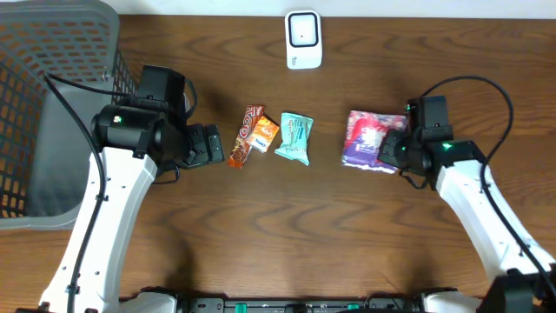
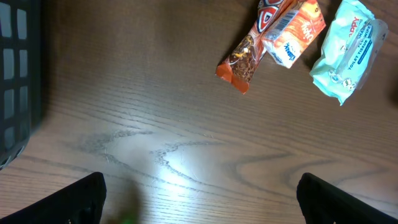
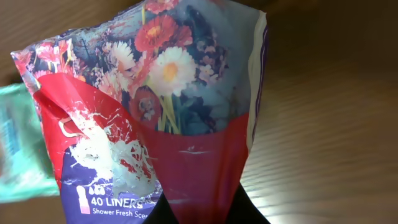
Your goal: Scan the item barcode
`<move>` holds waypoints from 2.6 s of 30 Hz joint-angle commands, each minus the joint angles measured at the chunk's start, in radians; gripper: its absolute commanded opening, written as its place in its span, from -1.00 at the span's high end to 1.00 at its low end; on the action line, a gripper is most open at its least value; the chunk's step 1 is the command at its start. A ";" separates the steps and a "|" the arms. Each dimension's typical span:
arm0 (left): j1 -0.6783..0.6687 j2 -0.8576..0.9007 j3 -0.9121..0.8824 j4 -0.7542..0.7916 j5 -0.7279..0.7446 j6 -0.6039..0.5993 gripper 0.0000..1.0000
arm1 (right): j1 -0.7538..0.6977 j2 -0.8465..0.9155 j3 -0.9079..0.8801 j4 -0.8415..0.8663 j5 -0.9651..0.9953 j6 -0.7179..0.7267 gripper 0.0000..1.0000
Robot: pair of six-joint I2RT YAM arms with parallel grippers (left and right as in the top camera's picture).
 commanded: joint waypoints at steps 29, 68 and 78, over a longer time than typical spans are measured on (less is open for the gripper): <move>-0.001 0.005 0.002 -0.005 -0.006 -0.013 -0.95 | 0.153 0.111 0.001 -0.037 0.779 -0.013 0.98; -0.001 0.005 0.002 -0.005 -0.006 -0.013 -0.96 | 0.383 0.238 0.317 -0.048 0.237 -0.059 -0.99; -0.001 0.005 0.002 -0.005 -0.006 -0.013 -0.96 | 0.395 0.256 0.282 -0.041 0.197 -0.122 -0.75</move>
